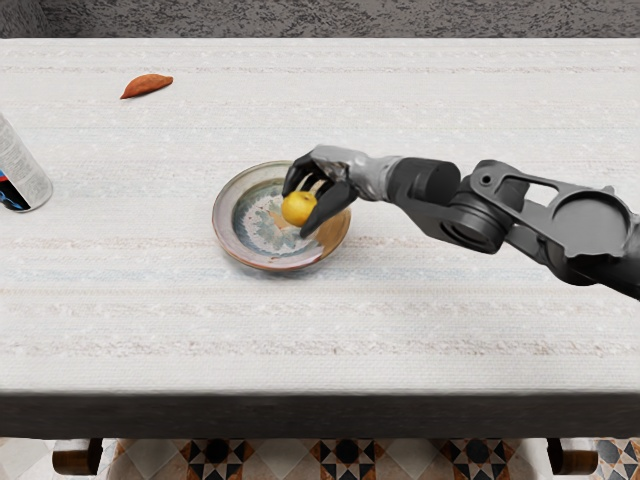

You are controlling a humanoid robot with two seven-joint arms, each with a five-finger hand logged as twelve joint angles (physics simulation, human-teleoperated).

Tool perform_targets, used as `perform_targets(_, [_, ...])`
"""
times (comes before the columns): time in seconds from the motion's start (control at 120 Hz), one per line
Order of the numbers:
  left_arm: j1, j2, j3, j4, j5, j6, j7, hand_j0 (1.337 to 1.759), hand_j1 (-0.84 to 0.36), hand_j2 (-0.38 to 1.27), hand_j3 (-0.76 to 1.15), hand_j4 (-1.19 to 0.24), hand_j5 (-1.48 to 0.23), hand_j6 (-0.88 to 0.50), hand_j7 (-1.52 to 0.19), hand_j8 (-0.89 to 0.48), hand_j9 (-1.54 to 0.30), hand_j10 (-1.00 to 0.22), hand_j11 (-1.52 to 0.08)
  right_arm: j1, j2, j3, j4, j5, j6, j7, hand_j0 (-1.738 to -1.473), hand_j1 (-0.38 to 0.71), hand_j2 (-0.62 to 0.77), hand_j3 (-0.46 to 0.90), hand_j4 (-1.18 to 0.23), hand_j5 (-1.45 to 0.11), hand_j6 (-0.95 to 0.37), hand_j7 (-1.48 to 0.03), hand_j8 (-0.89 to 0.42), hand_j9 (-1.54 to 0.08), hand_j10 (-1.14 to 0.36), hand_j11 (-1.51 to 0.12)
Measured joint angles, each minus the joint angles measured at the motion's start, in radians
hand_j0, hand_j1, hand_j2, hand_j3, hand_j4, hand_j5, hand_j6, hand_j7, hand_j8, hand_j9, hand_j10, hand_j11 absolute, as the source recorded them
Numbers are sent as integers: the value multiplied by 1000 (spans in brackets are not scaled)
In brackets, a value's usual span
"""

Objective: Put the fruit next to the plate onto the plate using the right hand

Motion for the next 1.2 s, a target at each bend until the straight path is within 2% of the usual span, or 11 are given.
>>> perform_targets(0.208, [0,0,0,0,0,0,0,1658,349,0,0,0,0,0,0,0,0,0,0,6,88,-4,-71,-36,-5,4,-1657,263,340,1,-714,-1083,-450,-992,-373,-1080,-574,-1073])
perform_targets(0.392, [0,0,0,0,0,0,0,1658,349,0,0,0,0,0,0,0,0,0,0,6,159,-8,-141,-90,-8,30,-1657,259,336,1,-719,-1081,-450,-996,-371,-1087,-574,-1079])
perform_targets(0.717, [0,0,0,0,0,0,0,1658,349,0,0,0,0,0,0,0,0,0,0,7,187,-12,-178,-133,-19,43,-1657,258,329,1,-714,-1070,-450,-987,-370,-1080,-574,-1069])
perform_targets(0.85, [0,0,0,0,0,0,0,1658,349,0,0,0,0,0,0,0,0,0,0,7,188,-11,-183,-137,-21,47,-1657,227,193,0,-631,-919,-482,-862,-403,-927,-591,-924])
perform_targets(0.967, [0,0,0,0,0,0,0,1658,349,0,0,0,0,0,0,0,0,0,0,6,188,-9,-187,-138,-22,47,-1658,180,77,0,-526,-740,-442,-707,-398,-745,-503,-743])
perform_targets(1.2, [0,0,0,0,0,0,0,1658,349,0,0,0,0,0,0,0,0,0,0,6,187,-9,-195,-131,-22,47,-1658,57,-15,0,-366,-494,-340,-483,-325,-495,-359,-495])
